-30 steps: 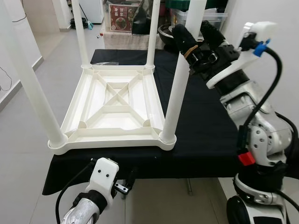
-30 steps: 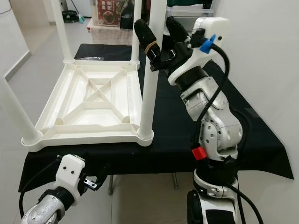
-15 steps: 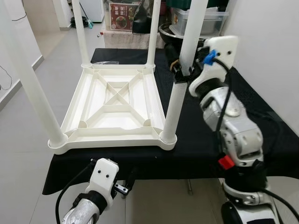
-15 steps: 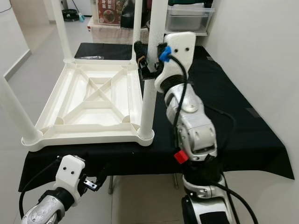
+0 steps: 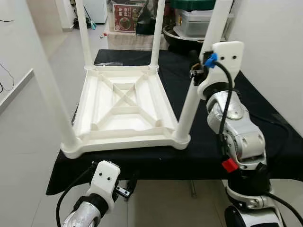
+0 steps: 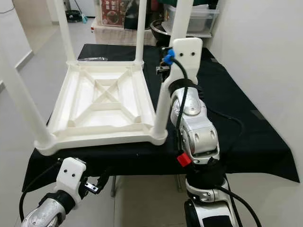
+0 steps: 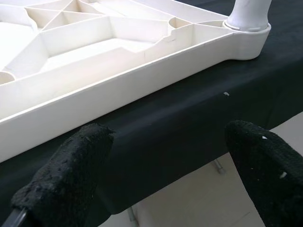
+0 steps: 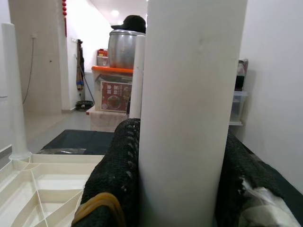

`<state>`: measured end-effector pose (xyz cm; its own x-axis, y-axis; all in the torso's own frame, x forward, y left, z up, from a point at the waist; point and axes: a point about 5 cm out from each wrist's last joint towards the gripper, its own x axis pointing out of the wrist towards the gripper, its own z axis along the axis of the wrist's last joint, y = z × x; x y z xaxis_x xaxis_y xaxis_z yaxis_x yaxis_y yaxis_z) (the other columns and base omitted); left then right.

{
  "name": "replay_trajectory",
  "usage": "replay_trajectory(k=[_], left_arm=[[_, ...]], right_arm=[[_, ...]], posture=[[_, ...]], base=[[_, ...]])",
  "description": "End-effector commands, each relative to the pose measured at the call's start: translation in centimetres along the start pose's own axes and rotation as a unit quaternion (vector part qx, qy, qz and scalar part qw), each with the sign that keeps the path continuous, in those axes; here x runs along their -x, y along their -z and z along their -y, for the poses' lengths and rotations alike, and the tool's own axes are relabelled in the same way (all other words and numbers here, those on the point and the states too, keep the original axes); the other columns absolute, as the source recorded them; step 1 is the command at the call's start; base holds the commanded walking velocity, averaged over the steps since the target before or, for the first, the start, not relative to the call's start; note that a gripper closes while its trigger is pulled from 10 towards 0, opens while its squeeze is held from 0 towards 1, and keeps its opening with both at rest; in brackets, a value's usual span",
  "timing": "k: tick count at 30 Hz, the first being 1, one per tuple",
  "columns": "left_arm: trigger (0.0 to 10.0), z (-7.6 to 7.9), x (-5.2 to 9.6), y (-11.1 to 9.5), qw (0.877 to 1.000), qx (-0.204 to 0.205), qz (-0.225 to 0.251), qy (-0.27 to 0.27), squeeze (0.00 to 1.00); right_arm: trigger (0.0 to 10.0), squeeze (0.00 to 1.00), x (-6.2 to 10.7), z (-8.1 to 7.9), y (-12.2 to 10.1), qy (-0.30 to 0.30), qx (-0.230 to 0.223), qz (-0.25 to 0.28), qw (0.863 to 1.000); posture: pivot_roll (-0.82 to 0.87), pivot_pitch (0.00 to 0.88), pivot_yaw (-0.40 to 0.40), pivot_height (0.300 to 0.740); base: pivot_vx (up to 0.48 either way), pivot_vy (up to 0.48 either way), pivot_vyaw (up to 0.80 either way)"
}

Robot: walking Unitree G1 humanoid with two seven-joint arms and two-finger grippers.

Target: Building children table

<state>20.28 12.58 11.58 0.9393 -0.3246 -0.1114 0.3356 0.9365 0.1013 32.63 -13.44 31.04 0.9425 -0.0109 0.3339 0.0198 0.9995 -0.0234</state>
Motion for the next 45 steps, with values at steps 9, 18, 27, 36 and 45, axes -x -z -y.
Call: replay_trajectory(k=[9, 18, 27, 36, 45], left_arm=[[10.0, 0.3, 0.1, 0.3, 1.0, 0.002, -0.012, 0.007, 0.0], [10.0, 0.3, 0.4, 0.2, 1.0, 0.0, -0.014, 0.007, 0.0], [10.0, 0.2, 0.8, 0.2, 1.0, 0.0, -0.019, 0.01, 0.0], [10.0, 0.0, 1.2, 0.1, 1.0, -0.004, -0.025, 0.009, 0.0], [10.0, -0.1, 1.2, 0.1, 1.0, -0.007, -0.028, 0.01, 0.0]], right_arm=[[0.0, 0.0, -4.6, 1.4, 1.5, -0.033, -0.247, -0.085, 0.965], [0.0, 0.0, -7.3, 3.3, 2.4, -0.015, -0.366, -0.125, 0.922], [0.0, 0.0, -6.9, 4.9, 7.8, 0.048, -0.492, -0.208, 0.844], [0.0, 0.0, -3.7, 2.4, 14.7, 0.095, -0.559, -0.309, 0.763], [10.0, 0.0, -1.1, -1.1, 18.1, 0.09, -0.515, -0.405, 0.75]], posture=[[0.1, 0.07, -0.094, 0.74], [0.11, 0.08, -0.093, 0.74], [0.12, 0.098, -0.088, 0.74], [0.14, 0.109, -0.076, 0.74], [0.14, 0.109, -0.078, 0.74]], base=[[0.0, 0.0, 0.0], [0.0, 0.0, 0.0], [0.0, 0.0, 0.0], [0.0, 0.0, 0.0], [0.0, 0.0, 0.0]])
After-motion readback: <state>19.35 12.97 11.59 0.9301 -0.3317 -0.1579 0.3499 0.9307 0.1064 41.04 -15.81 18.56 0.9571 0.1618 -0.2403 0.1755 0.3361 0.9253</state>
